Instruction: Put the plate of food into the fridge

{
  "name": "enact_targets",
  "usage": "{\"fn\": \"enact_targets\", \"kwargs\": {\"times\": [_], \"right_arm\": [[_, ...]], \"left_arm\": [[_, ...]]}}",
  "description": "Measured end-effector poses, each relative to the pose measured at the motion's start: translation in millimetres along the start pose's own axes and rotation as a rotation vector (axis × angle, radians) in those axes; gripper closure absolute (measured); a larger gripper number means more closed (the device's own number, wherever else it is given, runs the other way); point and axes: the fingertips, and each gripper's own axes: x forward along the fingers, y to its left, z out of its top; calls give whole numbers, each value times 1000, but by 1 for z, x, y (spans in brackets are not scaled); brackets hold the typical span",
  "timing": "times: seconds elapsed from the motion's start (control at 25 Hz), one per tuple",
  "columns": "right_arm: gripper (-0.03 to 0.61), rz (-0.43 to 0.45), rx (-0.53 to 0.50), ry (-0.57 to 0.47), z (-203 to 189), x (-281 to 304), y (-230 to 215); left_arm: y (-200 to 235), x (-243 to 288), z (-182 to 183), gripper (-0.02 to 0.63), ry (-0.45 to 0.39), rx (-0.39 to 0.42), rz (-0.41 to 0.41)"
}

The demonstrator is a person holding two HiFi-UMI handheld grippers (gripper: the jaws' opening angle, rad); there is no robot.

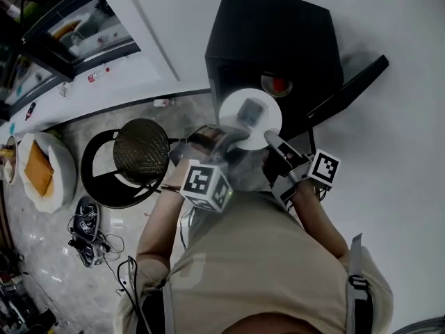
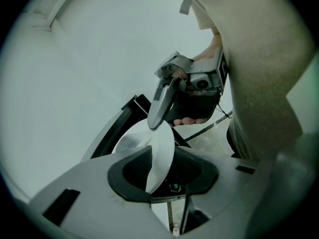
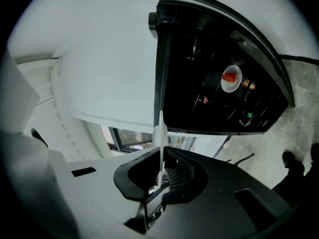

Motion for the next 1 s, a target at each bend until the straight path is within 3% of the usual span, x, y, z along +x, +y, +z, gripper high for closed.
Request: {"fn": "enact_targets", "kwargs": {"times": [0.48,0.68,1.0], "right_arm": [[546,-4,23,-3,8,-35,-14],[548,-32,-1,-12,12,-49,-24],[548,-14,36,40,3,-53,-29]], "left_arm": [[-19,14,26,488,58,-38,10],[-29,19,21,483,134,-75,32],[-38,10,20,477,173,-155,80]]}}
